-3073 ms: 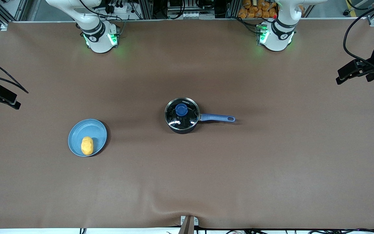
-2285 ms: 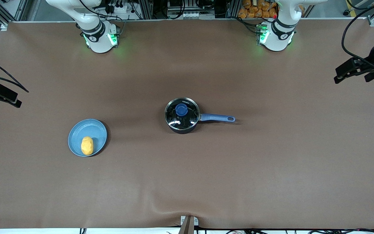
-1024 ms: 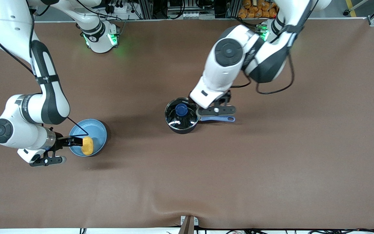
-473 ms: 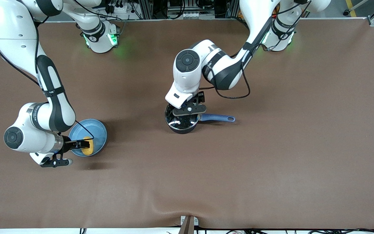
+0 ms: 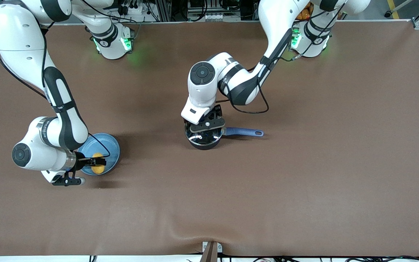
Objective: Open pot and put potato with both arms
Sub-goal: 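Close the right gripper on the potato while the left gripper grips the knob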
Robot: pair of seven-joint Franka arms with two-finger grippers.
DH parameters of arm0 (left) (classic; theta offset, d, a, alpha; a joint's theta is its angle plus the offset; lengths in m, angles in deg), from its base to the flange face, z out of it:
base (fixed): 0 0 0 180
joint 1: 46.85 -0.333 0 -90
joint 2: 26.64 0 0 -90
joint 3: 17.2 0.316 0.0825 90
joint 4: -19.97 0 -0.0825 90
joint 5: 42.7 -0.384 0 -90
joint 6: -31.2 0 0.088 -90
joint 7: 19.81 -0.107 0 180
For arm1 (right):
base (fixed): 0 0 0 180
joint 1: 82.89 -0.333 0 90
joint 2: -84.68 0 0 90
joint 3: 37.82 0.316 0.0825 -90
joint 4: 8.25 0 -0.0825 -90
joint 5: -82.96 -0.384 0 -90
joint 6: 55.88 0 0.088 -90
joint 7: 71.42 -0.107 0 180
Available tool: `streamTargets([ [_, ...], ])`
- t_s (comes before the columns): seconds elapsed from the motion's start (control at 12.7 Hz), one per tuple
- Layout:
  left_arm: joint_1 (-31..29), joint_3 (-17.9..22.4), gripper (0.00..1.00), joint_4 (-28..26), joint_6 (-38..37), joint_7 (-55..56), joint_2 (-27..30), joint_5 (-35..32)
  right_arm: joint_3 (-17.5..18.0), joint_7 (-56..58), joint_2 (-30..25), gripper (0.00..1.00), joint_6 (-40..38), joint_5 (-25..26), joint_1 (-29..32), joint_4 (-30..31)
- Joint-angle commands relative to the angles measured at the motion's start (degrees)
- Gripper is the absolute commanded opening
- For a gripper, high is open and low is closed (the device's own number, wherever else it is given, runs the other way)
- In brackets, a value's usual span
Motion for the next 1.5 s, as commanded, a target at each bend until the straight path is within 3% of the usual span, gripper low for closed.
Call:
streamTargets([
  [0.0, 0.6, 0.7, 1.0, 1.6, 0.3, 2.6, -1.2, -1.4, 0.2, 1.0, -0.3, 1.0, 1.3, -1.8, 0.2, 1.6],
  [0.32, 0.6, 0.6, 0.94, 1.6, 0.3, 4.0, -1.9, -1.3, 0.2, 1.0, -0.3, 0.98, 1.0, -2.5, 0.3, 1.5],
  [0.55, 1.2, 0.6, 0.9, 1.6, 0.3, 3.9, -1.9, -1.3, 0.2, 1.1, -0.4, 0.63, 0.7, -2.5, 0.3, 1.4],
  [0.63, 1.2, 0.6, 0.85, 1.6, 0.3, 4.0, -1.9, -1.3, 0.2, 1.3, -0.4, 0.52, 0.6, -2.5, 0.2, 1.3],
  [0.79, 1.2, 0.6, 0.65, 1.6, 0.3, 4.0, -1.9, -1.3, 0.1, 1.2, -0.5, 0.33, 0.6, -2.5, 0.0, 1.0],
  [0.87, 1.1, 0.6, 0.53, 1.6, 0.3, 4.1, -1.9, -1.3, 0.1, 1.2, -0.6, 0.28, 0.0, -2.5, 0.0, 0.8],
  [1.02, 0.9, 0.5, 0.25, 1.6, 0.3, 4.1, -2.0, -0.9, 0.1, 1.2, -1.0, 0.28, -3.2, -2.5, 0.2, -1.2],
  [1.1, 0.9, 0.5, 0.06, 1.6, 0.3, 4.0, -1.6, -0.9, 0.1, 1.2, -1.5, 0.28, -5.4, -2.5, 0.3, -2.2],
  [1.18, 0.8, 0.5, 0.0, 1.6, -0.2, 4.0, -0.9, -0.9, 0.1, 1.2, -1.6, 0.28, -7.6, -2.5, 0.3, -3.1],
  [1.42, -1.5, 0.6, 0.0, 1.6, -3.2, 3.4, 5.3, -0.6, 0.0, 0.6, -3.3, 0.28, -12.4, -2.4, -0.3, -6.2],
])
